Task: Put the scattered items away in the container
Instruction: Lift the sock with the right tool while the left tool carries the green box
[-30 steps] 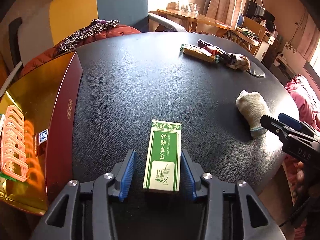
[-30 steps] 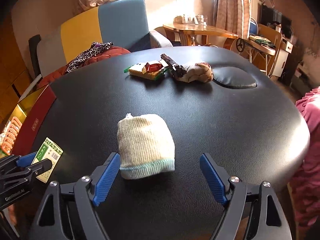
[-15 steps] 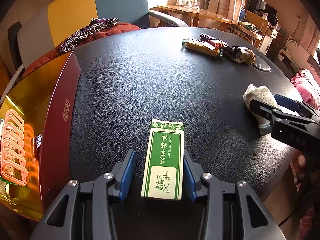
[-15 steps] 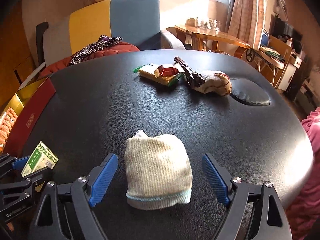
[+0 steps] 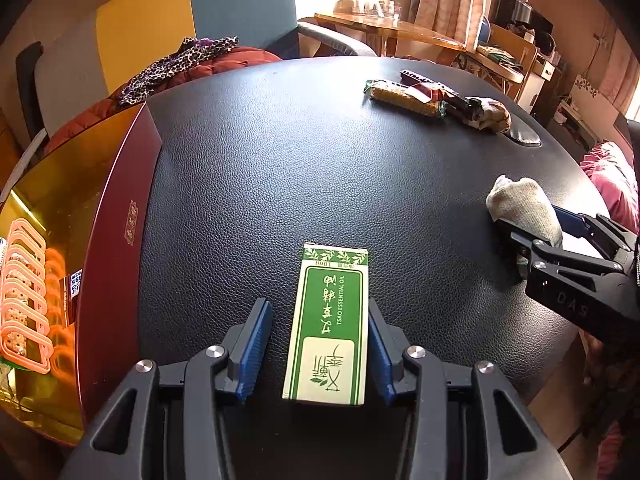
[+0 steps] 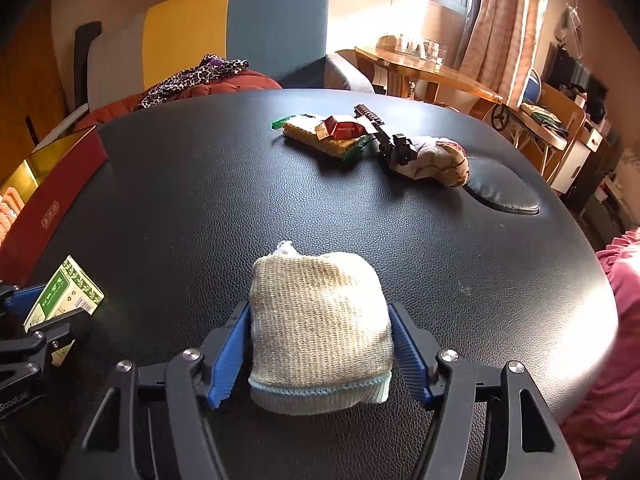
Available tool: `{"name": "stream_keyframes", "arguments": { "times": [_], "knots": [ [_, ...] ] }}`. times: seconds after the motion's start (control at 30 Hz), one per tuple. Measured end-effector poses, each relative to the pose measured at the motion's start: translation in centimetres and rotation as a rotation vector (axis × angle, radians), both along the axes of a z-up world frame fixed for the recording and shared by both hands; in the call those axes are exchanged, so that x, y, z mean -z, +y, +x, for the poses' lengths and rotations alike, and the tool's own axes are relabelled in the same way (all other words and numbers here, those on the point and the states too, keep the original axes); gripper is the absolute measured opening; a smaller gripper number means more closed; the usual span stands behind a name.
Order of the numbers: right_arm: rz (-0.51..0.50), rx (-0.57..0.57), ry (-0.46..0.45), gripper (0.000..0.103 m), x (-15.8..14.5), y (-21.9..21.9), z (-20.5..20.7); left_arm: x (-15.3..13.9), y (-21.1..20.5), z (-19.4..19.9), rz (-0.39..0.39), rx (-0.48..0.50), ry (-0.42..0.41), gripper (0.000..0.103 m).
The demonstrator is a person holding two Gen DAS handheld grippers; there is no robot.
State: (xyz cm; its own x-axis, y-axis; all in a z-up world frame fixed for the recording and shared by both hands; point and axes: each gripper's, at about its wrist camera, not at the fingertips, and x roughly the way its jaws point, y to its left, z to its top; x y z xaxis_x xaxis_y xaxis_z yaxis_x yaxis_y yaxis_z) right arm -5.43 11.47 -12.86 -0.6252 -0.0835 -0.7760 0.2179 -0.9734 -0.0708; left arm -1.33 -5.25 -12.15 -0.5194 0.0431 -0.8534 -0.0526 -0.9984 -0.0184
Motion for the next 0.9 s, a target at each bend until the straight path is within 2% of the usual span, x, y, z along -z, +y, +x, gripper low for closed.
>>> {"name": "stream_keyframes", "arguments": {
  "times": [0.1, 0.17, 0.2, 0.57, 0.9],
  "knots": [
    [0.004, 0.002, -0.001, 0.067, 0.0, -0.2, 0.2, 0.0, 0.0, 0.2, -0.002, 0.003, 0.006, 0.046],
    [0.004, 0.0, -0.003, 0.066, 0.0, -0.3, 0.5, 0.0, 0.1, 0.3, -0.004, 0.01, 0.015, 0.034],
    [0.007, -0.001, -0.003, 0.066, 0.0, -0.4, 0.6, -0.1, 0.2, 0.4, -0.01, 0.016, 0.02, 0.032],
    [-0.009, 0.025, -0.009, 0.064, -0.1, -1.0, 1.6, -0.2, 0.0, 1.2, 0.015, 0.039, 0.035, 0.031],
    [-0.113, 0.062, -0.028, 0.063, -0.2, -0.1, 2.3, -1.0, -0.3, 1.8, 0.073, 0.037, 0.051, 0.031]
  ]
}}
